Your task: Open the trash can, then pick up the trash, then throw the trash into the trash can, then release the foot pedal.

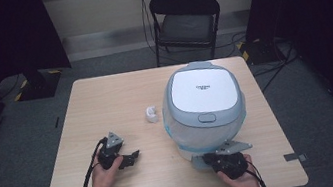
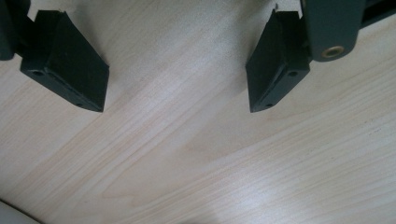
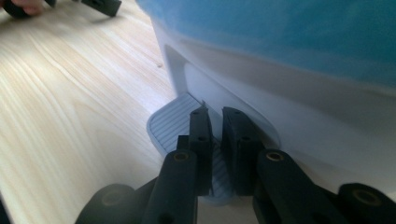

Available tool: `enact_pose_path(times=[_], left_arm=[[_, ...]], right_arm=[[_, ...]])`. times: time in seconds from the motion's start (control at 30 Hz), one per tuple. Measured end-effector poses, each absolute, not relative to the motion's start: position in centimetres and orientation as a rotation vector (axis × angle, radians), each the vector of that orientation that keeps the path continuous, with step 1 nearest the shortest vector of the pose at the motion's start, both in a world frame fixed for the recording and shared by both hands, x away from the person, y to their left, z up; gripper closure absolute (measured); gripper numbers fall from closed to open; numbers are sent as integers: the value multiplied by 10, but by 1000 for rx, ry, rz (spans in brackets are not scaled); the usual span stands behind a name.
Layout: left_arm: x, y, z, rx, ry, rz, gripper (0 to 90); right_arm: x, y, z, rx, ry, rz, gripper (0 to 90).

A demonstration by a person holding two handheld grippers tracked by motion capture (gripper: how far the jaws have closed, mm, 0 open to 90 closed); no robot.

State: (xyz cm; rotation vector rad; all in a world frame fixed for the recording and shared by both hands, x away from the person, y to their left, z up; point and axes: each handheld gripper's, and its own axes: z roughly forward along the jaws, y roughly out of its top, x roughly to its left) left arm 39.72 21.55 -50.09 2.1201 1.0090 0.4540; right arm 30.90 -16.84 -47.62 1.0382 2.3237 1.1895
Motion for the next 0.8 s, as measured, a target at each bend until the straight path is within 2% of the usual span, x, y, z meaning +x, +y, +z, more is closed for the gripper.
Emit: enact_pose_path(times=[0.43,0.53,0.8], left_arm=[[400,214,-501,2120,1010,457,199],[403,213,-500,2122,1006,455,221],[422,204,-483,2062,983,385,224]], right_arm=[[308,-171,-484,1009,2299,1235,831],[308,-171,-484,1009,2298,1236,830],[309,-171,-487,1027,2310,1224,825]])
